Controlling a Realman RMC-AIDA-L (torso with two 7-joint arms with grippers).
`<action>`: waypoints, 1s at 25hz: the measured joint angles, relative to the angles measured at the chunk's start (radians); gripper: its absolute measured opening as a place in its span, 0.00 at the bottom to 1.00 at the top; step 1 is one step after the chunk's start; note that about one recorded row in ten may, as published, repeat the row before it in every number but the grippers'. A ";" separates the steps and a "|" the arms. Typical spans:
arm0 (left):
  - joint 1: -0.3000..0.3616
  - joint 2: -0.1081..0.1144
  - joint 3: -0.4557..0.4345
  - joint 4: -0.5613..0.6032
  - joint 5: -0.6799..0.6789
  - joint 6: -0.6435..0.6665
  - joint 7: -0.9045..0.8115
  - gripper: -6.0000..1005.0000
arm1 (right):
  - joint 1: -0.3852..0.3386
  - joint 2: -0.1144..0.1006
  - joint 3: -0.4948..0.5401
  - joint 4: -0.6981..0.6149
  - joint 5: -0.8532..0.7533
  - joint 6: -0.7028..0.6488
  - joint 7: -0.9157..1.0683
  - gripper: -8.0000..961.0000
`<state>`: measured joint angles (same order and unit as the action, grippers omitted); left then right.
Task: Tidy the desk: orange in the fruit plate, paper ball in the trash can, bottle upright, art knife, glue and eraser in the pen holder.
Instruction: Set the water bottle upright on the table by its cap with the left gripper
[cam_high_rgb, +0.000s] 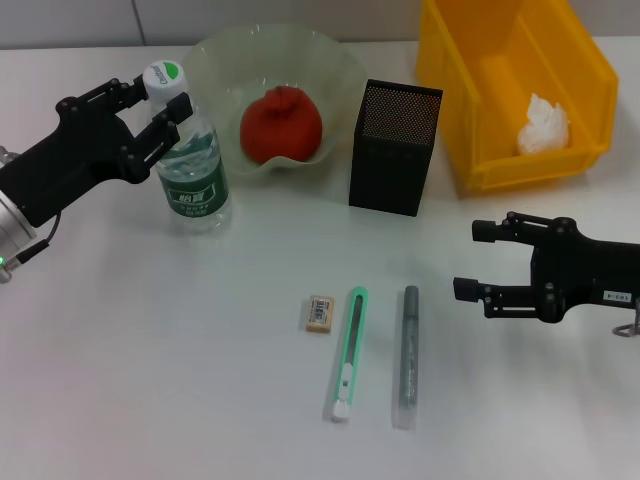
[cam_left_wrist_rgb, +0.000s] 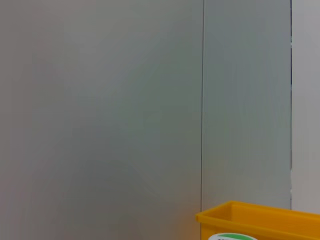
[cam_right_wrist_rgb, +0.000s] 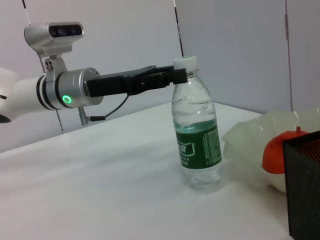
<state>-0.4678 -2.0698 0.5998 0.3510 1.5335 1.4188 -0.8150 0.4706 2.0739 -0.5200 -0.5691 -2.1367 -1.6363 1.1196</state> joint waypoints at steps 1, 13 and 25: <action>0.000 0.000 0.000 0.000 0.000 0.000 0.000 0.48 | 0.000 0.000 0.000 0.000 0.000 0.000 0.000 0.87; -0.001 0.000 0.003 -0.020 0.000 -0.019 0.039 0.49 | -0.002 0.000 -0.002 0.000 0.000 -0.004 0.004 0.87; -0.005 0.001 0.000 -0.033 0.000 -0.020 0.050 0.51 | -0.003 0.000 -0.002 -0.003 -0.002 -0.003 0.014 0.87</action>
<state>-0.4725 -2.0692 0.5997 0.3179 1.5334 1.3988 -0.7654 0.4678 2.0739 -0.5216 -0.5722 -2.1384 -1.6398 1.1334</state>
